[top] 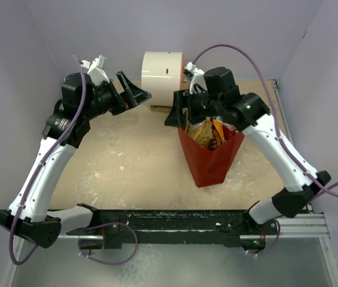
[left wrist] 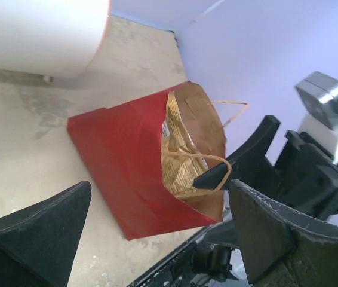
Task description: Take the snacks out of the paper bag
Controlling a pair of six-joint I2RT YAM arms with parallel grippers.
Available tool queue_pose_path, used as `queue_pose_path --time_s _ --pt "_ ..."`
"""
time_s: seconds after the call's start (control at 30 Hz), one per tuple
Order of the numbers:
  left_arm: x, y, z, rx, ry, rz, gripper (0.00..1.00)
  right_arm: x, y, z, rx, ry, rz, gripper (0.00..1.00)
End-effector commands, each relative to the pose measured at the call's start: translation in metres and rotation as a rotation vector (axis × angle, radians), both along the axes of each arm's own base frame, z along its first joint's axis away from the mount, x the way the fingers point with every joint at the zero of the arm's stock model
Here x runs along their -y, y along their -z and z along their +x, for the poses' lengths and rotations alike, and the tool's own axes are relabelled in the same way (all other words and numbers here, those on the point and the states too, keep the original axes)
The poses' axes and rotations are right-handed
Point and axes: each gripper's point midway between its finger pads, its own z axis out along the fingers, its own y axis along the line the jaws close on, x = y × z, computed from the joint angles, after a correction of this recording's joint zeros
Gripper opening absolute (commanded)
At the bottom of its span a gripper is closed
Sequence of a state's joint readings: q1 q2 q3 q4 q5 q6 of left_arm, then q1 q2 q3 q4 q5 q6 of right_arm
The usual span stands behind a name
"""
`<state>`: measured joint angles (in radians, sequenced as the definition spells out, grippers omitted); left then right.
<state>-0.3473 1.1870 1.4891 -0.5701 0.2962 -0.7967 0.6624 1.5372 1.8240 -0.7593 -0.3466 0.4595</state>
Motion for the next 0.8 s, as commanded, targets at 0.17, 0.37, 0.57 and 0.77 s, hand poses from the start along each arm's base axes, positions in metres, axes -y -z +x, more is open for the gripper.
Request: queue_pose_path --time_s 0.17,0.37,0.57,0.77 --pt "0.07 0.0 -0.022 0.036 0.309 -0.003 0.99 0.11 -0.04 -0.015 0.241 0.346 -0.161 0.99" --pt "0.098 0.007 -0.03 0.001 0.353 -0.051 0.98 0.092 -0.048 -0.009 0.252 0.327 -0.068 1.0" --pt "0.096 0.002 -0.027 0.0 0.322 -0.062 0.99 0.103 -0.052 0.015 0.25 0.463 -0.133 0.99" --pt "0.085 0.013 -0.027 -0.017 0.268 -0.018 0.99 0.138 -0.052 0.022 0.296 0.553 -0.242 1.0"
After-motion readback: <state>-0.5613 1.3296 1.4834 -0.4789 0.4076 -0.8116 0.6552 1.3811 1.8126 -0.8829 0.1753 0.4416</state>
